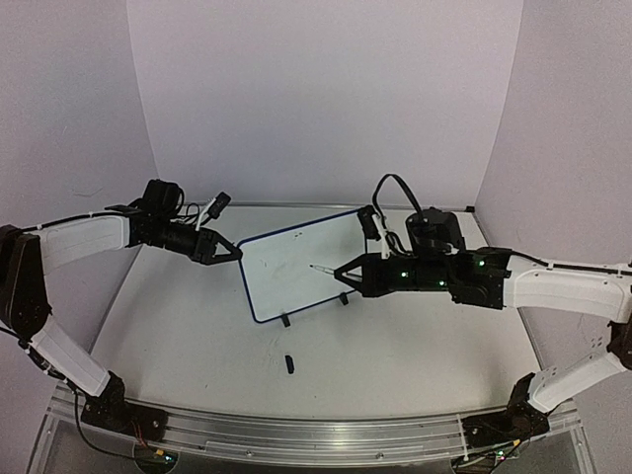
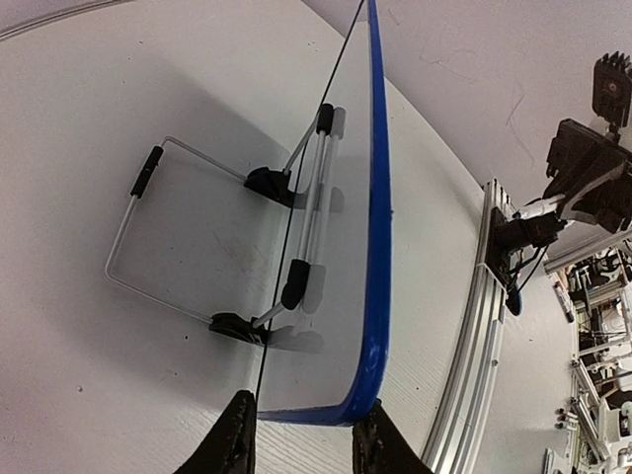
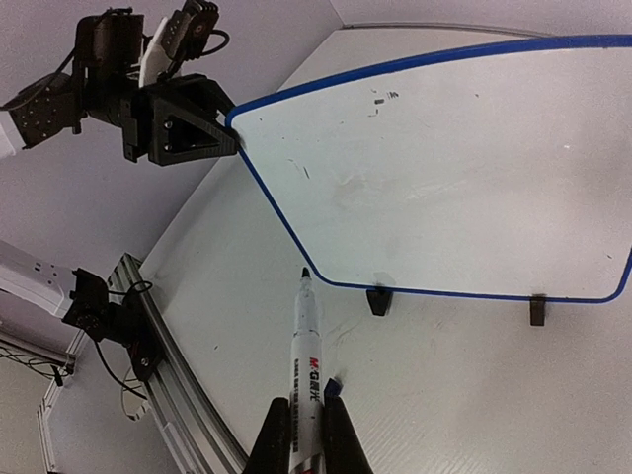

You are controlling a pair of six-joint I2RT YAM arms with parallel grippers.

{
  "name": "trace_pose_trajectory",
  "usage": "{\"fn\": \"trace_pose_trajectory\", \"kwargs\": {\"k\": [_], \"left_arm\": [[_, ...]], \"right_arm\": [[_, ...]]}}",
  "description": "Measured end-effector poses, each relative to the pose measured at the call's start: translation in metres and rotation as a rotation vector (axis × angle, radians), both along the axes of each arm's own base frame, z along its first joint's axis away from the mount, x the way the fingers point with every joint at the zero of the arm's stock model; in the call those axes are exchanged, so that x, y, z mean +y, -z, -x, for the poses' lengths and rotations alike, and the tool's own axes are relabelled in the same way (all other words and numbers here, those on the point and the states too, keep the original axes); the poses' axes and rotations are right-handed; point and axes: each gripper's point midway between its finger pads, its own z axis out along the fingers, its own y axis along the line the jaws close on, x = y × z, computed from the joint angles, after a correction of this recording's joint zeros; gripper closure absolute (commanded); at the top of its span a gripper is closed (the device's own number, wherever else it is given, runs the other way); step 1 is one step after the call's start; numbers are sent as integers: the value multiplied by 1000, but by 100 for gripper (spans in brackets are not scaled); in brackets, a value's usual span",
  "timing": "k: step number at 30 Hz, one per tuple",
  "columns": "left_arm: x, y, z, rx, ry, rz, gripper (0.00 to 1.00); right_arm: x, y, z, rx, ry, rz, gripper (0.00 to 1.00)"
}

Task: Write a sentence on the whiteboard

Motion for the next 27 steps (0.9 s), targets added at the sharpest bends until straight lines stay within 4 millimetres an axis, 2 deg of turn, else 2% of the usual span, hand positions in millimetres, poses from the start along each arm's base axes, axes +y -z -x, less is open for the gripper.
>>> {"fn": "trace_pose_trajectory", "kwargs": {"k": [9,14,19,27], "left_arm": [[-2,0,1,1,5,0,64],[-11,2,8,-4,29,-16,66],[-17,5,12,-24,45,-36,84],[-16,10,8,-85,41,-91,100]], "right_arm": [[45,6,-17,-37,-12,-6,100],[70,5,-22,-65,-36,-14,100],[86,3,-21,-85,-61,-25,100],[108,5,-17,-116,-90,-20,100]]}}
